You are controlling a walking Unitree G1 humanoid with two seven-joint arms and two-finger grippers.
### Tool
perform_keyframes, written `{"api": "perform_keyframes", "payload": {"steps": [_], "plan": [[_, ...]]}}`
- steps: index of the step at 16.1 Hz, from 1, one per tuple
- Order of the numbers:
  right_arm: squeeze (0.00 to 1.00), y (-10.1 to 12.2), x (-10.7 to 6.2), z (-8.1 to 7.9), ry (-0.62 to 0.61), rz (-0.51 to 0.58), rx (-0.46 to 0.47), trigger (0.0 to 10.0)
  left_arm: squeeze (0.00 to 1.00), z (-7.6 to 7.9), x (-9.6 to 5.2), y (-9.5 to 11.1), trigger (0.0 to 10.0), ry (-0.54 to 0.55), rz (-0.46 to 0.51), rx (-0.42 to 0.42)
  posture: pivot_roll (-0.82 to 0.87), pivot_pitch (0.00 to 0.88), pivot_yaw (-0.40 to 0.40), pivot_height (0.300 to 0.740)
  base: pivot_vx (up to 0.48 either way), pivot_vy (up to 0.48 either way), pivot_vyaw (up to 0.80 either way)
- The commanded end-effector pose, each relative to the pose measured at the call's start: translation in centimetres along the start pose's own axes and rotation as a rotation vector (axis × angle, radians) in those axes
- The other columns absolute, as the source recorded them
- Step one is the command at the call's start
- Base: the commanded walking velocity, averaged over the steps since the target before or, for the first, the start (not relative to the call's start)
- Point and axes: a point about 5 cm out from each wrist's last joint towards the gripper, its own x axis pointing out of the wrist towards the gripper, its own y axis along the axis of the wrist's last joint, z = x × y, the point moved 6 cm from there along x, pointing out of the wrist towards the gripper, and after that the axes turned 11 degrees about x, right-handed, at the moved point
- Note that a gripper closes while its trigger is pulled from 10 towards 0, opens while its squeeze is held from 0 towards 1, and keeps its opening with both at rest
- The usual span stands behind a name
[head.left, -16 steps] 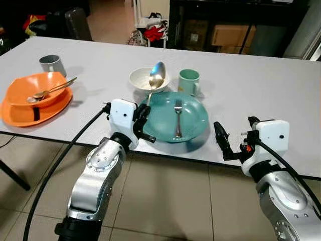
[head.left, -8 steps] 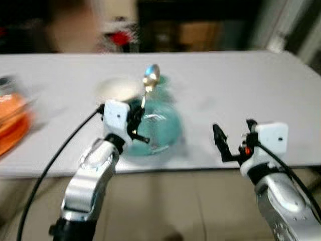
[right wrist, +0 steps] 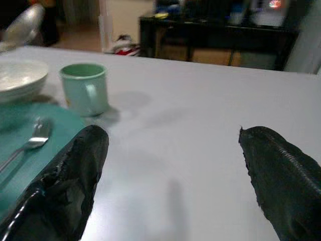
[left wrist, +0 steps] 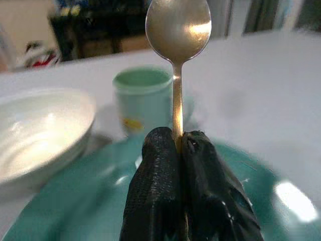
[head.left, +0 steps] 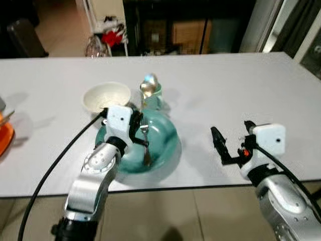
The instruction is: Setting the table
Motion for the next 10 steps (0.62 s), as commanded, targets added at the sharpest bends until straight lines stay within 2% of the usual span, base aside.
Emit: {"api": "perform_keyframes", "payload": {"steps": [1,4,6,7,9,10], "plan": [[0.00,-0.4,0.2,-0.9,0.054,-0.027,-0.002,10.0,0.00,-1.6,-0.1,-1.4,10.0,0.059,-0.079,0.014,-0.07,0.000,0.022,0.740,0.000,0.000,0.00],[0.00,-0.8,0.3,-0.9,0.084,-0.053,-0.048,10.0,0.00,-2.3,0.2,-2.2,10.0,0.085,-0.150,0.043,-0.06,0.000,0.020,0.740,0.000,0.000,0.00],[0.00,-0.8,0.3,-0.9,0.086,-0.053,-0.050,10.0,0.00,-2.3,0.3,-2.3,10.0,0.087,-0.162,0.044,-0.06,0.000,0.020,0.740,0.000,0.000,0.00],[0.00,-0.9,0.1,-1.1,0.126,-0.065,-0.034,10.0,0.00,-1.8,0.5,-2.8,10.0,0.063,-0.207,0.071,-0.06,0.000,0.016,0.740,0.000,0.000,0.00],[0.00,-2.0,-1.1,-3.0,0.318,-0.166,-0.001,10.0,0.00,-1.7,0.6,-3.8,10.0,0.065,-0.292,0.112,-0.06,0.000,0.023,0.740,0.000,0.000,0.00],[0.00,-2.1,-1.2,-3.2,0.333,-0.175,-0.005,10.0,0.00,-1.8,0.6,-3.8,10.0,0.068,-0.296,0.114,-0.06,0.000,0.023,0.740,0.000,0.000,0.00]]}}
